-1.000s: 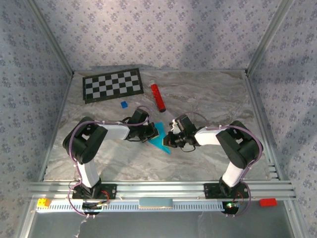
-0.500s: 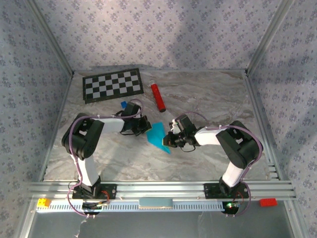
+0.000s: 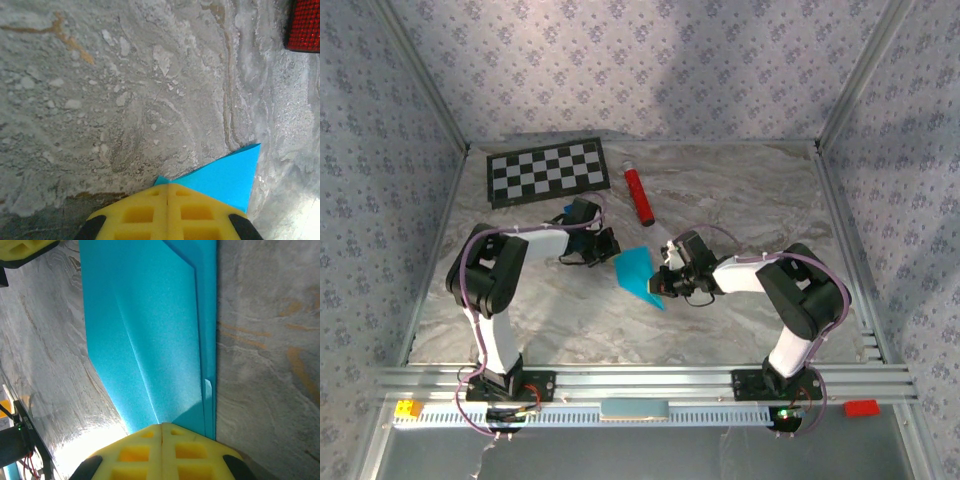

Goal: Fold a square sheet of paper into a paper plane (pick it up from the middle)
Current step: Fourth fold the wing at the center of the table.

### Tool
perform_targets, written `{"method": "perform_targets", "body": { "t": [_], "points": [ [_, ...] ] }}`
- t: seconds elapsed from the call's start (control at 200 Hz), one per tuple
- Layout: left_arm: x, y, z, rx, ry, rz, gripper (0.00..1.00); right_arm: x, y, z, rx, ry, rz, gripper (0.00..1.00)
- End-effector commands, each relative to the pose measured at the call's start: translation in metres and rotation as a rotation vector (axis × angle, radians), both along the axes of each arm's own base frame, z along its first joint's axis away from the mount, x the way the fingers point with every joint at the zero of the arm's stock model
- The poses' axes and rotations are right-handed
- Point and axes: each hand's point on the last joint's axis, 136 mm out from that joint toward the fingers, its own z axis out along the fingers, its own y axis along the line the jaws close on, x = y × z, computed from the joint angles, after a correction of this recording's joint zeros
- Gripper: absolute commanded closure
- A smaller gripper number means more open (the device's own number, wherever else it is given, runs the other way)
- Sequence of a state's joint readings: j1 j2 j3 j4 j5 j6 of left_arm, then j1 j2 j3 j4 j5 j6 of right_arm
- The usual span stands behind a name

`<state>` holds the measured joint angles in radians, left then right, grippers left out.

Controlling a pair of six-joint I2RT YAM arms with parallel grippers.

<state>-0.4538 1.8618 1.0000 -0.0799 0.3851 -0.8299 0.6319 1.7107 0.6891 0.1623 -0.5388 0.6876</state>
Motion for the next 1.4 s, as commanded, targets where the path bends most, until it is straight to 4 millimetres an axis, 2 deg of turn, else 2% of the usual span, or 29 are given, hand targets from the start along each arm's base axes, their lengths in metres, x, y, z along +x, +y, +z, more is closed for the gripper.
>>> {"method": "perform_targets", "body": {
  "t": [0.0,0.3,0.375,0.56,0.705,0.85,1.034,1.189,1.279,1.394],
  "points": [
    [0.020,0.052,-0.022,0.221,-0.032,0.116,1.00,-0.053,-0.044,-0.052,-0.216,0.221,0.017,1.00],
    [0.025,0.052,-0.012,0.243,-0.049,0.097,1.00,-0.051,-0.044,-0.049,-0.219,0.210,0.022,1.00],
    [0.025,0.051,-0.003,0.232,-0.066,0.099,1.00,-0.050,-0.043,-0.048,-0.215,0.207,0.022,1.00],
    [0.017,0.044,0.035,0.212,-0.150,0.103,1.00,-0.046,-0.041,-0.048,-0.219,0.202,0.020,1.00],
    [-0.001,0.032,0.045,0.205,-0.175,0.092,1.00,-0.043,-0.042,-0.047,-0.226,0.193,0.003,1.00],
    [-0.020,0.002,0.046,0.118,-0.196,0.036,0.99,-0.040,-0.042,-0.047,-0.228,0.188,-0.007,1.00],
    [-0.036,-0.039,0.031,-0.063,-0.158,-0.025,0.98,-0.040,-0.042,-0.047,-0.230,0.191,-0.008,1.00],
    [-0.041,-0.041,0.015,-0.046,-0.140,-0.016,0.98,-0.041,-0.040,-0.046,-0.224,0.197,0.004,1.00],
    [-0.041,-0.040,0.017,-0.053,-0.146,-0.005,0.99,-0.041,-0.040,-0.046,-0.226,0.199,0.008,1.00],
    [-0.041,-0.043,0.028,-0.071,-0.171,-0.006,0.98,-0.041,-0.039,-0.046,-0.228,0.199,0.005,1.00]
  ]
}}
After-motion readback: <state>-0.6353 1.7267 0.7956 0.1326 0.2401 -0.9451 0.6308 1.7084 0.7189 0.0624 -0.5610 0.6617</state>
